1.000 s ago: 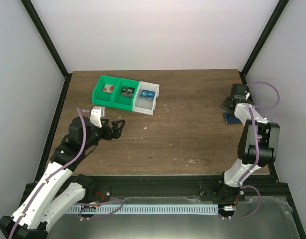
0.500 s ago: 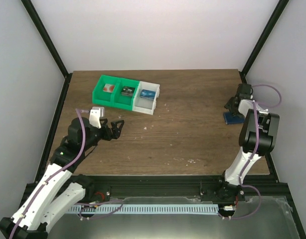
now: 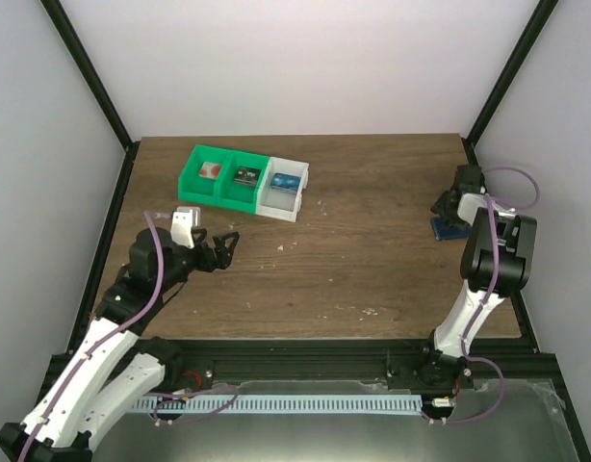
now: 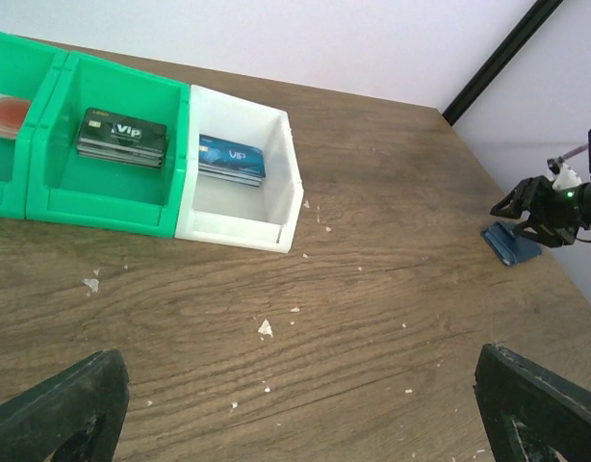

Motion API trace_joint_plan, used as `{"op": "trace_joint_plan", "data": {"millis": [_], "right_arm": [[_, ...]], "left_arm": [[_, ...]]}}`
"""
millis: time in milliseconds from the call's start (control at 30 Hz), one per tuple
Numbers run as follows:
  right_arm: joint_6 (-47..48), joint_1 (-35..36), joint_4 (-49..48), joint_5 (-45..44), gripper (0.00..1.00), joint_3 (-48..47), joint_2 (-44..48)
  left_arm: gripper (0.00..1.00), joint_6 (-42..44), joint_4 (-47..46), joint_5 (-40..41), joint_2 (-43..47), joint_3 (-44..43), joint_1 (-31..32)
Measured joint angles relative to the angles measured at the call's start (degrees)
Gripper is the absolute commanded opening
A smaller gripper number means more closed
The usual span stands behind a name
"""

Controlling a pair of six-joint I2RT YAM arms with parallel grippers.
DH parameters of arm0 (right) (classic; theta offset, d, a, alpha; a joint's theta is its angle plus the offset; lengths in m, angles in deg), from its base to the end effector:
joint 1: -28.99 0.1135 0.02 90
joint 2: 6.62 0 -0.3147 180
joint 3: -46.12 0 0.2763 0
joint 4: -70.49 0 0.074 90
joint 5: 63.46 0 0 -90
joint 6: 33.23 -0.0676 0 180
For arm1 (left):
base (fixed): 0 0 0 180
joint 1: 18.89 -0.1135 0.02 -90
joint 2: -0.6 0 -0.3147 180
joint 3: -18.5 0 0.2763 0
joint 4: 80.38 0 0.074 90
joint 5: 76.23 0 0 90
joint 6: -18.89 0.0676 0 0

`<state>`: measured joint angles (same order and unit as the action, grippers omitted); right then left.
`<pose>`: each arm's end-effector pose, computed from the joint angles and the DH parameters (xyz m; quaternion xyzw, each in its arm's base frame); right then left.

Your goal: Take the credit cards out of the card holder

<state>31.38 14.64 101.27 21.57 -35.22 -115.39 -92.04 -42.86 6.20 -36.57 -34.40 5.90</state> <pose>0.4258 -0.1150 0.1640 0.3378 0.8996 -0.0152 0.2764 0.1471 -0.0777 0.3262 0.0648 0.8245 -0.2677 0.4943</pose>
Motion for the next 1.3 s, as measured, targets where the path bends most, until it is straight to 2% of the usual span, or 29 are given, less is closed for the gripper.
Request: {"op": "trace_joint_plan", "data": {"millis": [233, 567, 1300], "right_arm": [[0.46, 2.99, -0.57, -0.22, 0.59, 1.18, 0.68], [1.33, 13.9, -1.53, 0.28, 0.58, 8.11, 5.86], [1.57, 46.07, -1.05, 7.45, 0.57, 12.57, 10.14]], "left_arm": [[1.0, 0.0, 0.0, 0.0, 0.07, 0.0, 0.0], [1.0, -0.02, 0.02, 0.5, 0.92, 0.0, 0.0], [1.0, -0.24, 0.0, 3.28, 2.8, 0.22, 0.0]]}}
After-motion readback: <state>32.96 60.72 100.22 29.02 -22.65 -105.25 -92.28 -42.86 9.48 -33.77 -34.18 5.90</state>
